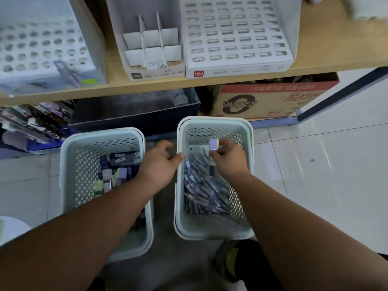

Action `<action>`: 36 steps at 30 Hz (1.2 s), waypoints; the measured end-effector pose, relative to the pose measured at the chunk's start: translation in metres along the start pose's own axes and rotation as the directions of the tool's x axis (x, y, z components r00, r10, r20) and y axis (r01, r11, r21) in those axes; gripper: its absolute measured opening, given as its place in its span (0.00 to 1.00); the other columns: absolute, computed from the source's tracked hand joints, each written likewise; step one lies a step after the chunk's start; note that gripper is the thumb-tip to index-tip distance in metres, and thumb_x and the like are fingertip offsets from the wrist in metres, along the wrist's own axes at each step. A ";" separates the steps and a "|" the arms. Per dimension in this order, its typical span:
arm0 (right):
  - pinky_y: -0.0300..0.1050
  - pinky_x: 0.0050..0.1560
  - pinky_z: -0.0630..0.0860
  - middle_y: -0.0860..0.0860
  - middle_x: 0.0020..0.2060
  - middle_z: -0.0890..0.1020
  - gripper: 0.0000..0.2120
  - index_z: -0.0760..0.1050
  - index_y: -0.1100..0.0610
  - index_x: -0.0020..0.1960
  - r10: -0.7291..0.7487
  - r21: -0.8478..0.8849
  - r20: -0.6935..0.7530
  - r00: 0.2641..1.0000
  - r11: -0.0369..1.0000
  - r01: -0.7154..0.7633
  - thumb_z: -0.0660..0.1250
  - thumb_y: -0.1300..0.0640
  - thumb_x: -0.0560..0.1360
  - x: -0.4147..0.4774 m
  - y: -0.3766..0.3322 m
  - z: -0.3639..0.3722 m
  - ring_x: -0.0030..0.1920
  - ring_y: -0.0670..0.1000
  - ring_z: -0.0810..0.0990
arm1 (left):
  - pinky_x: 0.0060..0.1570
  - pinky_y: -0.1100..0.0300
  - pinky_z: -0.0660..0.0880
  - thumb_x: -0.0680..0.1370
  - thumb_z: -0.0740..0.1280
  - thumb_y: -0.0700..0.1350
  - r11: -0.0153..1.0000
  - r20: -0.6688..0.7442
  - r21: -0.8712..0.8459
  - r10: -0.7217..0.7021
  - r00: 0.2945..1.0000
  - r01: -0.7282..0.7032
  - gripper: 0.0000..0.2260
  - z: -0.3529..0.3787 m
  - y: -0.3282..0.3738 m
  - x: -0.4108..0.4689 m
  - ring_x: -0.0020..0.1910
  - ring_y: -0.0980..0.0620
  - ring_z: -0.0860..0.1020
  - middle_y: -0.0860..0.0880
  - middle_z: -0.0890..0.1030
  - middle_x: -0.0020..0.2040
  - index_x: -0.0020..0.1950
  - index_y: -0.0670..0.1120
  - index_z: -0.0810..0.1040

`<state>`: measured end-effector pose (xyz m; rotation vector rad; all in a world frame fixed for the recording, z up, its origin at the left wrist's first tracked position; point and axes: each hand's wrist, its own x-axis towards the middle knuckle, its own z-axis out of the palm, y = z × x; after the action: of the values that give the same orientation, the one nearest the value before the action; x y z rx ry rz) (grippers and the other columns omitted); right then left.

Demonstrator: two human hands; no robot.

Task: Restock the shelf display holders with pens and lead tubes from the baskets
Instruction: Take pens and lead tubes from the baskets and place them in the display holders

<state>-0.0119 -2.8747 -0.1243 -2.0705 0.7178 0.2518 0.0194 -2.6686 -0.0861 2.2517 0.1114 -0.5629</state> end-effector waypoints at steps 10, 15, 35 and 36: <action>0.39 0.29 0.71 0.51 0.31 0.83 0.03 0.79 0.61 0.44 -0.138 0.428 0.159 0.978 0.902 0.058 0.72 0.61 0.75 -0.071 -0.105 -0.027 0.29 0.47 0.81 | 0.33 0.59 0.76 0.80 0.69 0.47 0.949 0.117 -0.285 0.176 0.977 -0.137 0.03 -0.045 0.038 -0.043 0.33 0.55 0.82 0.51 0.83 0.37 0.47 0.55 0.79; 0.39 0.33 0.74 0.51 0.30 0.80 0.08 0.76 0.58 0.41 -0.215 0.537 0.300 0.929 0.844 0.022 0.71 0.63 0.77 -0.104 -0.128 0.000 0.29 0.48 0.78 | 0.36 0.57 0.69 0.78 0.72 0.45 0.969 0.060 -0.156 0.203 0.977 -0.192 0.04 -0.085 0.017 -0.063 0.32 0.52 0.71 0.50 0.74 0.34 0.50 0.50 0.79; 0.44 0.34 0.75 0.55 0.32 0.83 0.11 0.81 0.57 0.37 0.169 0.010 0.234 0.958 0.984 -0.176 0.70 0.61 0.78 -0.085 -0.018 0.029 0.33 0.53 0.80 | 0.51 0.50 0.81 0.79 0.67 0.42 0.862 -0.082 0.464 -0.186 0.979 0.203 0.06 -0.110 -0.126 -0.049 0.51 0.43 0.83 0.43 0.84 0.52 0.52 0.43 0.82; 0.46 0.37 0.75 0.55 0.32 0.82 0.11 0.81 0.57 0.36 0.199 -0.054 0.262 0.944 0.980 -0.192 0.71 0.62 0.77 -0.085 -0.008 0.029 0.34 0.54 0.79 | 0.51 0.50 0.81 0.79 0.65 0.40 0.836 -0.055 0.519 -0.177 0.983 0.180 0.07 -0.104 -0.126 -0.047 0.51 0.43 0.83 0.42 0.84 0.53 0.53 0.42 0.81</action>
<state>-0.0737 -2.8142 -0.0981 -1.9429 0.7561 0.6434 -0.0169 -2.5028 -0.0915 2.7950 0.1919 -0.7600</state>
